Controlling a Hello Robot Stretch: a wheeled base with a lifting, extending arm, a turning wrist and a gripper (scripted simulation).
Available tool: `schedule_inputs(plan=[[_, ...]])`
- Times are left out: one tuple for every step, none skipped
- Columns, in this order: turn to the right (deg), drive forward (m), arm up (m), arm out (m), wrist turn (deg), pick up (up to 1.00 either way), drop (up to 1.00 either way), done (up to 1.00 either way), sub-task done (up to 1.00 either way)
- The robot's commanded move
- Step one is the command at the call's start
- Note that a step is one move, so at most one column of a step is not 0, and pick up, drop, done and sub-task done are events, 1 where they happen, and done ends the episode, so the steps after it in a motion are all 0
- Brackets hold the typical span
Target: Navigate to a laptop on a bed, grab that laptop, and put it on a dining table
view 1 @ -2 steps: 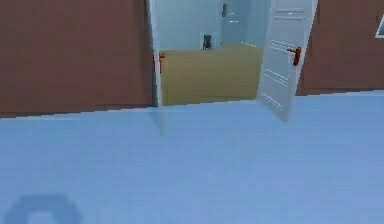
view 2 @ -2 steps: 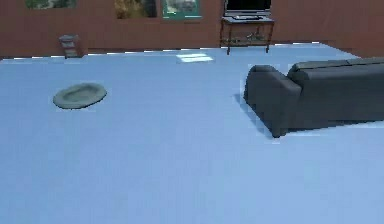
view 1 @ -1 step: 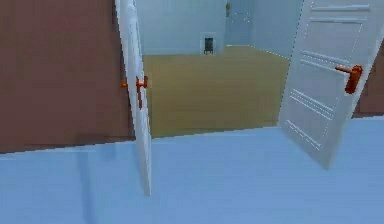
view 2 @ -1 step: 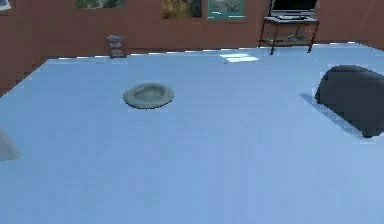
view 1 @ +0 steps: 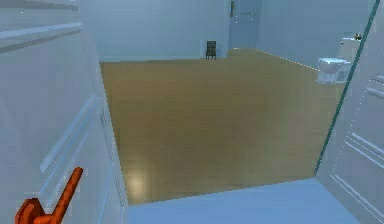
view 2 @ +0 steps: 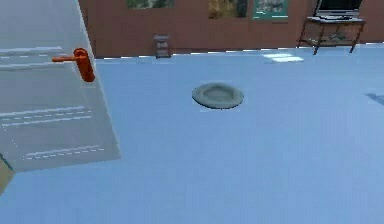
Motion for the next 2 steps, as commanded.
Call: schedule_inputs(plan=[[12.0,0.0,0.0,0.0,0.0,0.0,0.0,0.0,0.0],[0.0,0.2,0.0,0.0,0.0,0.0,0.0,0.0,0.0]])
